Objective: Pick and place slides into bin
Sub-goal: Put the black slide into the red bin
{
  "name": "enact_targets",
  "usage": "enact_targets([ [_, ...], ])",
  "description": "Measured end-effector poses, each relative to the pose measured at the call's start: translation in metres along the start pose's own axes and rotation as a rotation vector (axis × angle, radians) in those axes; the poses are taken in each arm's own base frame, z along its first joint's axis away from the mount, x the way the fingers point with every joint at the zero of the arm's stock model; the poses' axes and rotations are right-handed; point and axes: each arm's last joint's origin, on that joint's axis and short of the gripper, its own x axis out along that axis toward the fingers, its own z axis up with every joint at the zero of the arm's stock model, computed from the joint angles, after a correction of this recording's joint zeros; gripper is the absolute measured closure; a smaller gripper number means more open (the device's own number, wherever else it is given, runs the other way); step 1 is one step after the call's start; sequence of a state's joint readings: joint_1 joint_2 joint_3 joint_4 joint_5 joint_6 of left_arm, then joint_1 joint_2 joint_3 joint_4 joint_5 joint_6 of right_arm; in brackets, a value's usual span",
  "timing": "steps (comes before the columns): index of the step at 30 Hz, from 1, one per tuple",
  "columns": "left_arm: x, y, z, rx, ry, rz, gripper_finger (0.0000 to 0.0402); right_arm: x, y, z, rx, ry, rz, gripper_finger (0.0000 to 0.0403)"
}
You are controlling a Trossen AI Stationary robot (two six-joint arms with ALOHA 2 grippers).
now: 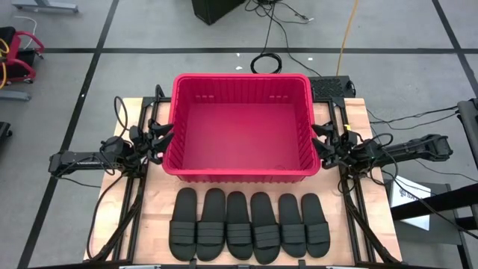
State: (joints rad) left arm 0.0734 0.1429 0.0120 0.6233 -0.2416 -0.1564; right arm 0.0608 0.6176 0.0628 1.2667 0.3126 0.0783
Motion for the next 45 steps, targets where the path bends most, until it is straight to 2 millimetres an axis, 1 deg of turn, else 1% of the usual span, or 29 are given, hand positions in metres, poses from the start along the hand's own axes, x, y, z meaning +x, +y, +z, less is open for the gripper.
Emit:
enact_targets([
  [5,0.001,-0.001,0.002,0.013,0.017,-0.003,0.0204,0.0,0.0,0.0,0.114,0.0,0.0,0.0138],
  [9,0.008,-0.005,0.015,0.032,0.081,0.005,0.0204,0.0,0.0,0.001,0.147,-0.007,0.003,0.0138],
  [11,0.013,-0.008,0.029,0.034,0.11,0.006,0.0204,0.0,0.0,0.002,0.151,-0.017,0.005,0.0138],
  [14,0.022,-0.015,0.056,0.07,0.152,-0.008,0.0204,0.0,0.001,0.005,0.139,-0.051,0.017,0.0138],
  [17,0.032,-0.022,0.082,0.092,0.212,-0.004,0.0204,0.003,0.003,0.006,0.065,-0.032,0.058,0.0138],
  [19,0.039,-0.026,0.098,0.109,0.252,-0.002,0.0204,0.013,0.007,0.009,0.003,0.0,0.059,0.0138],
  [21,0.047,-0.031,0.112,0.142,0.303,-0.014,0.0204,0.029,0.012,0.016,-0.082,0.059,0.069,0.0138],
  [25,0.066,-0.04,0.134,0.197,0.37,-0.051,0.0204,0.068,0.027,0.042,-0.257,0.233,0.084,0.0138],
  [27,0.076,-0.044,0.143,0.21,0.398,-0.05,0.0204,0.081,0.033,0.056,-0.319,0.304,0.084,0.0138],
  [30,0.09,-0.049,0.152,0.198,0.436,-0.037,0.0204,0.095,0.038,0.081,-0.349,0.312,0.065,0.0138],
  [33,0.105,-0.056,0.169,0.131,0.428,-0.047,0.0204,0.106,0.044,0.116,-0.313,0.265,0.032,0.0138],
  [36,0.118,-0.063,0.19,0.075,0.443,-0.062,0.0204,0.115,0.049,0.151,-0.237,0.277,0.018,0.0138],
  [39,0.132,-0.07,0.209,0.042,0.5,-0.041,0.0204,0.123,0.054,0.179,-0.14,0.3,-0.002,0.0138],
  [42,0.147,-0.076,0.225,0.037,0.534,-0.021,0.0204,0.135,0.059,0.191,-0.08,0.32,-0.009,0.0138],
  [45,0.163,-0.082,0.233,0.026,0.575,-0.05,0.0204,0.146,0.063,0.196,-0.036,0.322,-0.011,0.0138],
])
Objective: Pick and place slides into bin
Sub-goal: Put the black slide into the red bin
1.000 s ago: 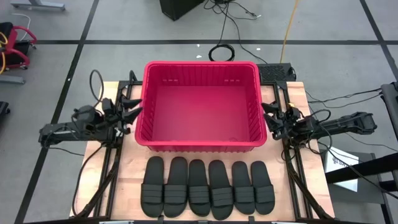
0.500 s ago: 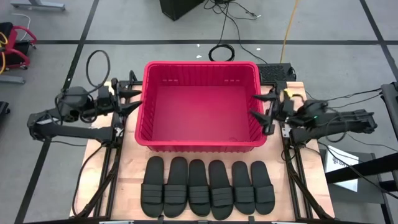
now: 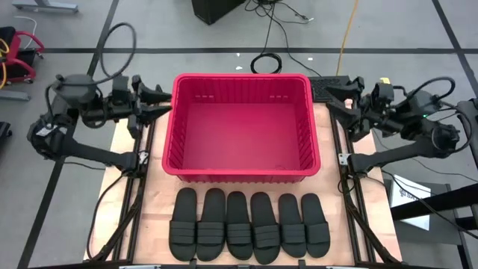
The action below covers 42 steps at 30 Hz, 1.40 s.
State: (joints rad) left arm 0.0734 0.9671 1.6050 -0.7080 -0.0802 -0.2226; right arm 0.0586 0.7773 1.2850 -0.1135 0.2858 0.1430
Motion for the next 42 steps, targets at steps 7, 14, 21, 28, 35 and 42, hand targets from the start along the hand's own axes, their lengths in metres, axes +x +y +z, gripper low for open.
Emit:
enact_targets([
  [7,0.018,-0.011,0.011,-0.076,0.194,-0.155,0.0204,0.026,0.009,-0.012,0.155,0.15,0.049,0.0138],
  [14,0.032,-0.025,-0.018,-0.164,0.592,-0.326,0.0204,0.067,0.022,-0.045,0.268,0.287,0.186,0.0138],
  [21,0.031,-0.046,-0.05,-0.167,0.986,-0.47,0.0204,0.101,0.027,-0.074,0.292,0.319,0.172,0.0138],
  [28,0.024,-0.065,-0.07,-0.023,1.145,-0.54,0.0204,0.126,0.03,-0.079,0.247,0.112,0.083,0.0138],
  [35,0.029,-0.081,-0.103,0.077,1.21,-0.53,0.0204,0.134,0.029,-0.078,0.19,0.006,0.009,0.0138],
  [42,0.049,-0.094,-0.158,0.111,1.223,-0.473,0.0204,0.131,0.024,-0.073,0.129,-0.004,-0.013,0.0138],
])
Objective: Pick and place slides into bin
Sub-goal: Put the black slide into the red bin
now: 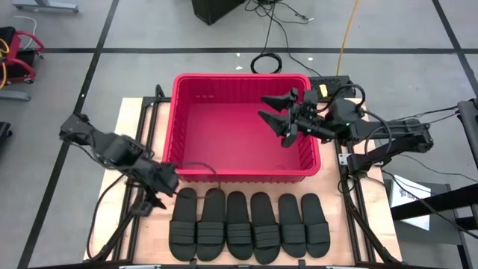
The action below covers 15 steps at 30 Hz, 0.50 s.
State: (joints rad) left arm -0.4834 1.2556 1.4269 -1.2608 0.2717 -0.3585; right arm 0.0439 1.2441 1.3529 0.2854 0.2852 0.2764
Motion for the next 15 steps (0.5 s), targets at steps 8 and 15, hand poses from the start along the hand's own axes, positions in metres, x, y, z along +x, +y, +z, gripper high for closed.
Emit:
enact_targets([
  [8,0.077,0.023,-0.017,-0.086,0.092,-0.073,0.0204,-0.004,-0.013,0.002,0.016,0.085,0.003,0.0138],
  [15,0.127,0.032,-0.032,-0.155,0.039,-0.175,0.0204,-0.004,-0.015,-0.004,0.029,0.163,0.029,0.0138],
])
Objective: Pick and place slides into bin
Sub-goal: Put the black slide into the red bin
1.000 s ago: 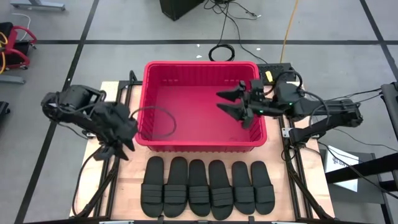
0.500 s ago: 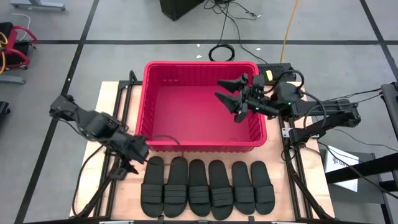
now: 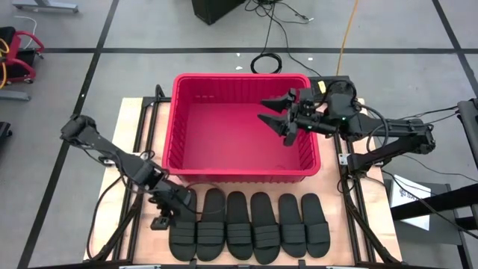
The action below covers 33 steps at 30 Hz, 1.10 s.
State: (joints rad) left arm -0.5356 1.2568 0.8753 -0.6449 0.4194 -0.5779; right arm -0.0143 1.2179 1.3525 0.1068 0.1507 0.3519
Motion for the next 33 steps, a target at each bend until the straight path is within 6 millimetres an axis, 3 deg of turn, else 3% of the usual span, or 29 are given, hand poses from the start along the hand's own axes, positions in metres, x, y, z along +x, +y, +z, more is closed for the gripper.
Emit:
enact_targets([
  [10,0.029,0.014,-0.019,-0.152,-0.049,0.068,0.0204,0.0,0.001,-0.002,0.011,0.031,0.044,0.0138],
  [15,0.042,0.02,-0.023,-0.203,-0.141,0.02,0.0204,0.0,0.001,-0.002,0.006,0.031,0.044,0.0138],
  [19,0.049,0.024,-0.033,-0.237,-0.11,0.019,0.0204,0.0,0.001,-0.002,0.005,0.031,0.044,0.0138],
  [33,0.061,0.015,-0.045,-0.202,-0.093,-0.057,0.0208,0.0,0.001,-0.001,0.006,0.027,0.045,0.0138],
])
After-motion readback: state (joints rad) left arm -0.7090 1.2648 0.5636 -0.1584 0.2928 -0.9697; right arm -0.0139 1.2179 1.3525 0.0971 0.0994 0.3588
